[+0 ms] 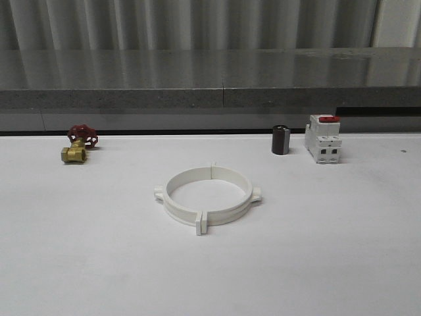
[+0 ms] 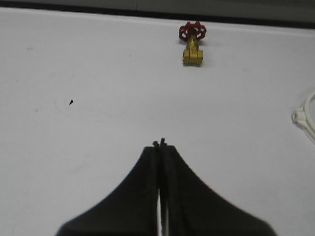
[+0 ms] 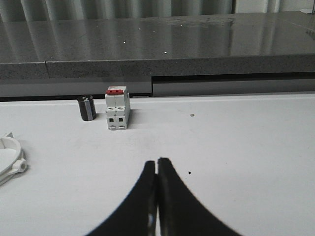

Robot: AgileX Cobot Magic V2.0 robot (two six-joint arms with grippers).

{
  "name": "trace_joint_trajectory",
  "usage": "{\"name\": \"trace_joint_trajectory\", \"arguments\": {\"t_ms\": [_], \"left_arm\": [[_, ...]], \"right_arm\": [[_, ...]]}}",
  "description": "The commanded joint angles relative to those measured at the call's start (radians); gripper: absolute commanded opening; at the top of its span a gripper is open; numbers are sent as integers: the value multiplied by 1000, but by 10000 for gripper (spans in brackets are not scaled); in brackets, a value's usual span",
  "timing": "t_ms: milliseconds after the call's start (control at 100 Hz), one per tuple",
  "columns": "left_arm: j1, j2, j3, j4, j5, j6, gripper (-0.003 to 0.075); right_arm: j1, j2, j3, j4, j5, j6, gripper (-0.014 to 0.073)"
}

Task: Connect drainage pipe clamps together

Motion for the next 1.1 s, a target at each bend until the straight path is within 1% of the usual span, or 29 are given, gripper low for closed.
{"name": "trace_joint_trajectory", "arguments": {"t_ms": [0, 170, 270, 420, 560, 630, 830, 1090], "left_arm": [[1, -78, 28, -7, -157, -1, -20], [1, -248, 203, -7, -367, 2, -20], [1, -350, 306, -7, -436, 9, -20], [1, -491, 423, -7, -457, 9, -20], [7, -586, 484, -7, -469, 9, -20], [19, -582, 503, -7, -516, 9, -20], [53, -582, 503, -1, -530, 9, -20], [54, -582, 503, -1, -530, 9, -20]], "right_arm": [[-4, -20, -16, 2, -87, -4, -117], [-4, -20, -16, 2, -87, -4, -117], [-4, -20, -16, 2, -87, -4, -117], [-4, -20, -16, 2, -87, -4, -117], [-4, -20, -16, 2, -87, -4, -117], [-4, -20, -16, 2, -87, -4, -117], [-4, -20, -16, 2, -87, -4, -117], [-4, -20, -16, 2, -87, -4, -117]]}}
